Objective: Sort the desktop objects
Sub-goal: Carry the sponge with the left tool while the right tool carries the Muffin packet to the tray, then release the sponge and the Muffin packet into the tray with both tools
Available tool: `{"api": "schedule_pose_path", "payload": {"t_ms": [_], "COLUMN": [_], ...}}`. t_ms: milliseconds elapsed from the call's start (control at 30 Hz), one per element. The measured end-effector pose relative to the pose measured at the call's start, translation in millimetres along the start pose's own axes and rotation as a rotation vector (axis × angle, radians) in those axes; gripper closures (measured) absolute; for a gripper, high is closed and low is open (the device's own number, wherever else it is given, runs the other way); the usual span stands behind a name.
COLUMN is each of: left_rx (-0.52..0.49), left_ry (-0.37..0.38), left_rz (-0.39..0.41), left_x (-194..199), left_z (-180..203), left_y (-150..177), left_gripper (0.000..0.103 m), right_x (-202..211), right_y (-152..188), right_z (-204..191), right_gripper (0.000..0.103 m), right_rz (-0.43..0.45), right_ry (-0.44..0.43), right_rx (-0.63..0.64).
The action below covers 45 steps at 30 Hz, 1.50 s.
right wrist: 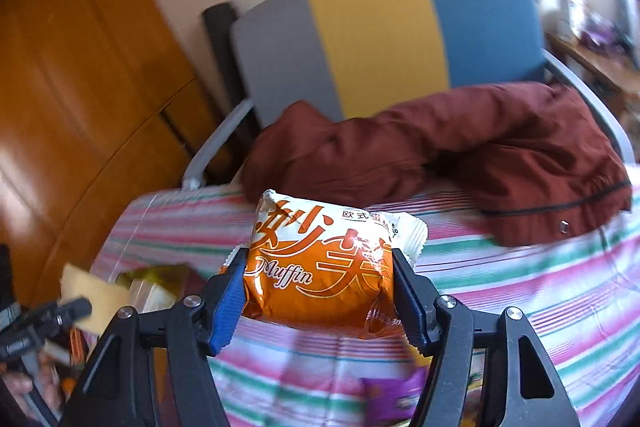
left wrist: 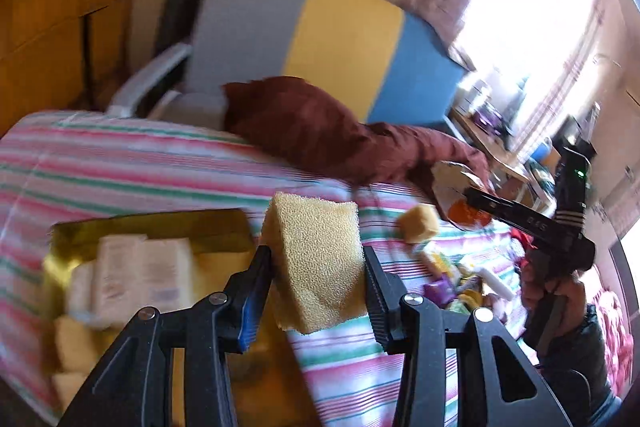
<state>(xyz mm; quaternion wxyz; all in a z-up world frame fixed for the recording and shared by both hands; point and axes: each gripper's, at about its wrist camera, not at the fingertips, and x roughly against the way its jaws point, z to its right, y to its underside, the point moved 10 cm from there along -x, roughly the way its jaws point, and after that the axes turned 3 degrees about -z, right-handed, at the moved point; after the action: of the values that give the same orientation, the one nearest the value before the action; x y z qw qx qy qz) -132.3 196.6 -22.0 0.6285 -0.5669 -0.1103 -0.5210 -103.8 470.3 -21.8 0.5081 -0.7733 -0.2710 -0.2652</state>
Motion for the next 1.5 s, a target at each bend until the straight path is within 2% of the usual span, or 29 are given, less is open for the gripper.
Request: {"api": "schedule_pose_path", "payload": {"t_ms": [200, 500, 600, 667, 733, 900, 1100, 1333, 1500], "left_rx": [0.076, 0.092, 0.097, 0.108, 0.124, 0.148, 0.168, 0.161, 0.163], "left_ry": [-0.063, -0.120, -0.137, -0.144, -0.154, -0.193, -0.212, -0.214, -0.197], "left_rz": [0.011, 0.004, -0.022, -0.037, -0.035, -0.054, -0.031, 0.026, 0.045], "left_x": [26.4, 38.2, 33.2, 28.8, 27.8, 25.8, 32.6, 50.2, 60.2], "left_z": [-61.2, -108.4, -122.2, -131.4, -139.9, -158.8, -167.0, -156.2, -149.2], "left_y": [27.9, 69.1, 78.1, 83.9, 87.6, 100.7, 110.7, 105.7, 107.5], "left_gripper": [0.059, 0.059, 0.059, 0.057, 0.054, 0.050, 0.050, 0.050, 0.049], "right_x": [-12.7, -53.1, -71.0, -86.7, -101.0, -122.6, -114.2, -99.7, -124.6], "right_y": [24.9, 71.6, 75.6, 73.3, 71.2, 76.8, 92.2, 108.9, 107.6], "right_z": [-77.9, -178.3, -205.2, -219.2, -224.7, -230.7, -223.9, -222.9, -233.9], "right_gripper": [0.036, 0.036, 0.036, 0.034, 0.031, 0.031, 0.031, 0.031, 0.031], "right_rz": [-0.068, -0.177, -0.201, -0.214, -0.231, -0.250, -0.263, -0.247, -0.311], "right_ry": [-0.076, -0.146, -0.153, -0.170, -0.188, -0.150, -0.125, -0.083, -0.176], "right_rx": [0.089, 0.184, 0.180, 0.128, 0.080, 0.039, 0.066, 0.146, 0.072]}}
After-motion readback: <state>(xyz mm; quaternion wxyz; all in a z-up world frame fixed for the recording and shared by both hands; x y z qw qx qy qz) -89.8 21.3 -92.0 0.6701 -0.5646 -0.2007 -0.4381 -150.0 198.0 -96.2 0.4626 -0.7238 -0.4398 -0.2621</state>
